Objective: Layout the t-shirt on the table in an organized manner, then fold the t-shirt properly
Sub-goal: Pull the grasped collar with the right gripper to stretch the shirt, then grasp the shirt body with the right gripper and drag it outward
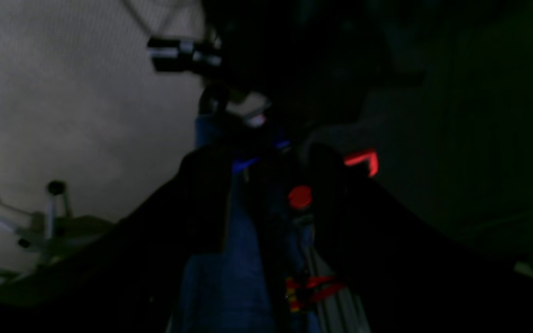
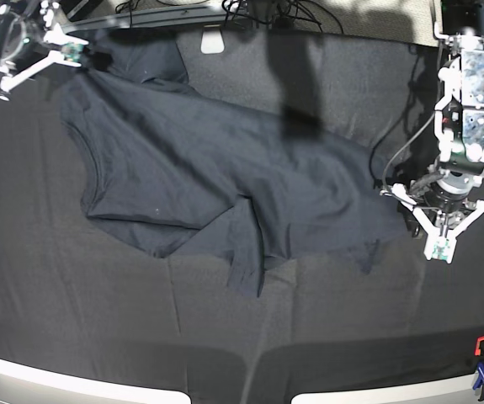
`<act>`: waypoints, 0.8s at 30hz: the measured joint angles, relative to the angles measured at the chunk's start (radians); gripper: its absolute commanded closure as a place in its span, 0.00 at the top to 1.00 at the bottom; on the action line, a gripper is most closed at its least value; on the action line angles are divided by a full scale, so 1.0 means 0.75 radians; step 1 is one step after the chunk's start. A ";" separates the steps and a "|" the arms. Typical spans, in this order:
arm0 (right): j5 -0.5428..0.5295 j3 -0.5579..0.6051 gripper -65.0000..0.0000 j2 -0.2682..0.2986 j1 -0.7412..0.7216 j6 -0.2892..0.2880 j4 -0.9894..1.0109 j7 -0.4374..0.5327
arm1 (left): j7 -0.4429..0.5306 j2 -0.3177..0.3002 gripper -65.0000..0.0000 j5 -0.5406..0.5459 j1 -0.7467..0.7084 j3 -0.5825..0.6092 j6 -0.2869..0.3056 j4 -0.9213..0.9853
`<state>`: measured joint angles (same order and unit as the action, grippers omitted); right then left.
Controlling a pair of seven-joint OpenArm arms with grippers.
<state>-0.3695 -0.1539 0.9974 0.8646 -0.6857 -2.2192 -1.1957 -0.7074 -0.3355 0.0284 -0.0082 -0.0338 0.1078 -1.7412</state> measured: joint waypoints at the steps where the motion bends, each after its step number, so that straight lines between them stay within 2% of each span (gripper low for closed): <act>1: -0.031 -0.020 0.41 0.000 0.000 0.000 0.000 0.003 | 0.001 0.000 0.22 0.001 0.000 0.000 0.000 0.000; 3: -0.044 -0.069 0.41 -0.001 0.000 -0.001 0.001 0.132 | 0.000 0.000 0.22 0.023 0.000 0.000 0.000 0.000; 5: -0.025 -0.115 0.41 -0.013 -0.007 -0.004 0.001 0.329 | 0.001 0.000 0.22 0.058 -0.001 -0.001 0.000 0.000; 6: -0.023 -0.124 0.41 -0.036 -0.034 -0.004 0.000 0.390 | 0.001 0.000 0.22 0.068 -0.001 0.000 -0.001 0.000; 9: 0.106 -0.123 0.41 -0.122 -0.144 -0.017 0.001 0.615 | 0.002 0.001 0.22 0.087 0.000 -0.001 0.000 0.000; 11: 0.154 -0.117 0.41 -0.177 -0.267 -0.018 0.001 0.717 | 0.003 0.000 0.22 0.098 -0.001 -0.001 -0.001 0.000; 13: 0.184 -0.065 0.41 -0.233 -0.404 -0.018 0.001 0.755 | 0.006 0.001 0.22 0.107 0.000 0.000 -0.001 0.000; 16: 0.267 0.113 0.41 -0.298 -0.606 -0.019 0.020 0.769 | 0.006 0.000 0.22 0.107 0.000 -0.001 -0.001 -0.001; 19: 0.461 0.352 0.41 -0.390 -0.792 -0.013 0.092 0.766 | 0.006 0.000 0.22 0.107 0.000 -0.001 -0.001 0.000; 22: 0.688 0.586 0.41 -0.495 -0.952 0.051 0.192 0.772 | 0.006 0.000 0.22 0.107 0.000 0.000 0.000 -0.001; 24: 0.838 0.719 0.41 -0.559 -1.062 0.061 0.296 0.775 | 0.006 -0.001 0.22 0.107 0.001 -0.001 0.000 -0.001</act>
<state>0.2588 0.3851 0.5777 0.0681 -0.6399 -1.9976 -0.6147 -0.7033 -0.3359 0.1085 -0.0078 -0.0341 0.1078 -1.7416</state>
